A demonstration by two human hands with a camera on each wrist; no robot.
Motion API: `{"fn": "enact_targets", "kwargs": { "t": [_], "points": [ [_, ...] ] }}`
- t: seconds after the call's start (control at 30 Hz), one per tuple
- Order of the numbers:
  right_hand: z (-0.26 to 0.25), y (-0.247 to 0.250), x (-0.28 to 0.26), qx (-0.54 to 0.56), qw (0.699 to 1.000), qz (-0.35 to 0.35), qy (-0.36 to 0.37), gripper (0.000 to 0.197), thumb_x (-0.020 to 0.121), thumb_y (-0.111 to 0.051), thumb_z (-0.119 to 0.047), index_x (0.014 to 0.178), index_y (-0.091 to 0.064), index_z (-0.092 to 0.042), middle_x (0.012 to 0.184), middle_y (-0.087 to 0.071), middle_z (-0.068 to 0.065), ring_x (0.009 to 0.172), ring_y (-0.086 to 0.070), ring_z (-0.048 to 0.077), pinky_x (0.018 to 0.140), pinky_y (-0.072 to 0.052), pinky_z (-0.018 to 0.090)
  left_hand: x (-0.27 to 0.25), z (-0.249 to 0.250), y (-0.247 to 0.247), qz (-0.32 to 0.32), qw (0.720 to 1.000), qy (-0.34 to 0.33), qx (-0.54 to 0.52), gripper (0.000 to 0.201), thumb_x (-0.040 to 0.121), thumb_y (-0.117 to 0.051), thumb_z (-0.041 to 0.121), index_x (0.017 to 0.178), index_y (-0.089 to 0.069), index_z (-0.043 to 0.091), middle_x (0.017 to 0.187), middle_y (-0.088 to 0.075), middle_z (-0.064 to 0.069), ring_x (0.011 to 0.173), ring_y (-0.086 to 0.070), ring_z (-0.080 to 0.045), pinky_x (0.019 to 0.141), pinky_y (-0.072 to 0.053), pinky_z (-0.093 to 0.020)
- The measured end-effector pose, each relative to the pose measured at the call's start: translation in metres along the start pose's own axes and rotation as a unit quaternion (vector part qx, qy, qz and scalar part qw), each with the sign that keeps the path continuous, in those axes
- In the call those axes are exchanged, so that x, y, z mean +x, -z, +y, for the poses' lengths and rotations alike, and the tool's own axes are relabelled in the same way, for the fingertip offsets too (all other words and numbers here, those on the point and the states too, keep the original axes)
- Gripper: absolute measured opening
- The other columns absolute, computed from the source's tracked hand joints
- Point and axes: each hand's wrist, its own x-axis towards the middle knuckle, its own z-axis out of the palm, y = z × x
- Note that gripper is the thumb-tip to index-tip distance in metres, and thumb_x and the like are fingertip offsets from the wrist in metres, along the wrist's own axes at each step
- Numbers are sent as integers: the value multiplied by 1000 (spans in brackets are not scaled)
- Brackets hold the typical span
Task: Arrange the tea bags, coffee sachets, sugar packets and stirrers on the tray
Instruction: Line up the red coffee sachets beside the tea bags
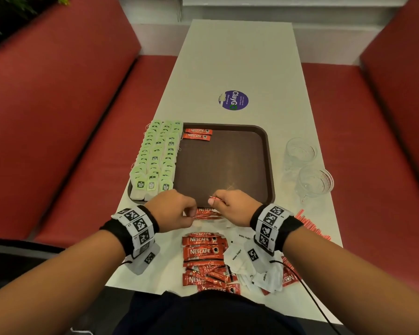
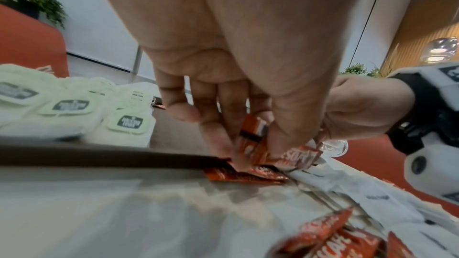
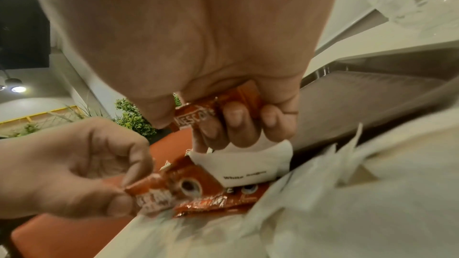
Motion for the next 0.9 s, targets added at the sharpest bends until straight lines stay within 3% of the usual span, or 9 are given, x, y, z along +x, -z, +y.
{"fn": "enact_targets", "kwargs": {
  "t": [0.1, 0.17, 0.27, 0.37, 0.47, 0.6, 0.8, 0.9],
  "points": [
    [0, 5, 4, 0, 1000, -20, 16, 43, 99, -41, -60, 97, -61, -22, 90, -57, -2, 83, -57, 15, 77, -47, 36, -3, -3, 10, 34, 999, -29, -29, 5, 81, -67, 28, 81, -63, 26, 56, -50, 17, 55, -52, -6, 56, -41, -16],
    [-1, 10, 5, 8, 999, -39, 27, 44, 93, -52, -63, 100, -62, -21, 94, -59, -1, 85, -58, 15, 79, -50, 36, -3, -5, 16, 54, 997, -46, -35, 7, 80, -68, 29, 80, -62, 26, 56, -49, 16, 56, -52, -9, 57, -43, -22],
    [-3, 19, 8, 28, 998, -51, 40, 24, 93, -65, -45, 103, -63, -23, 92, -66, -5, 83, -62, 12, 78, -53, 36, 3, -8, 22, 86, 993, -72, -38, 8, 79, -66, 32, 77, -61, 26, 61, -51, 16, 58, -49, -6, 56, -43, -22],
    [-3, 23, 12, 22, 998, -32, 44, 7, 96, -62, -27, 102, -61, -26, 93, -66, -4, 85, -62, 14, 81, -53, 39, 11, -14, 24, 88, 993, -67, -43, 14, 79, -79, 27, 79, -65, 27, 74, -58, 14, 64, -48, -1, 61, -41, -18],
    [-1, 28, 16, 17, 999, -15, 40, 6, 98, -56, -21, 101, -58, -26, 93, -65, -3, 85, -61, 17, 80, -52, 38, 20, -19, 27, 76, 993, -34, -87, 20, 75, -84, 36, 83, -67, 30, 80, -59, 17, 72, -51, 4, 64, -37, -11],
    [9, 32, 18, 9, 1000, 4, 13, 16, 98, -49, -15, 97, -59, -28, 89, -66, -6, 81, -60, 14, 77, -50, 33, 30, -26, 31, 112, 984, -19, -136, 17, 75, -85, 30, 76, -69, 30, 87, -64, 16, 80, -60, -4, 71, -50, -23],
    [18, 35, 24, 110, 985, 115, -63, 14, 101, -46, -17, 104, -58, -23, 89, -65, 2, 76, -61, 17, 71, -50, 33, 44, -39, 31, 164, 975, -1, -147, 19, 74, -86, 22, 70, -69, 30, 84, -64, 19, 77, -61, -2, 74, -54, -28],
    [10, 41, 29, 158, 979, 120, -42, 5, 96, -57, -24, 99, -61, -25, 83, -64, -3, 71, -59, 11, 67, -46, 25, 52, -36, 32, 168, 975, -14, -142, 20, 74, -86, 22, 70, -69, 31, 85, -64, 19, 74, -61, -3, 71, -55, -29]
  ]
}}
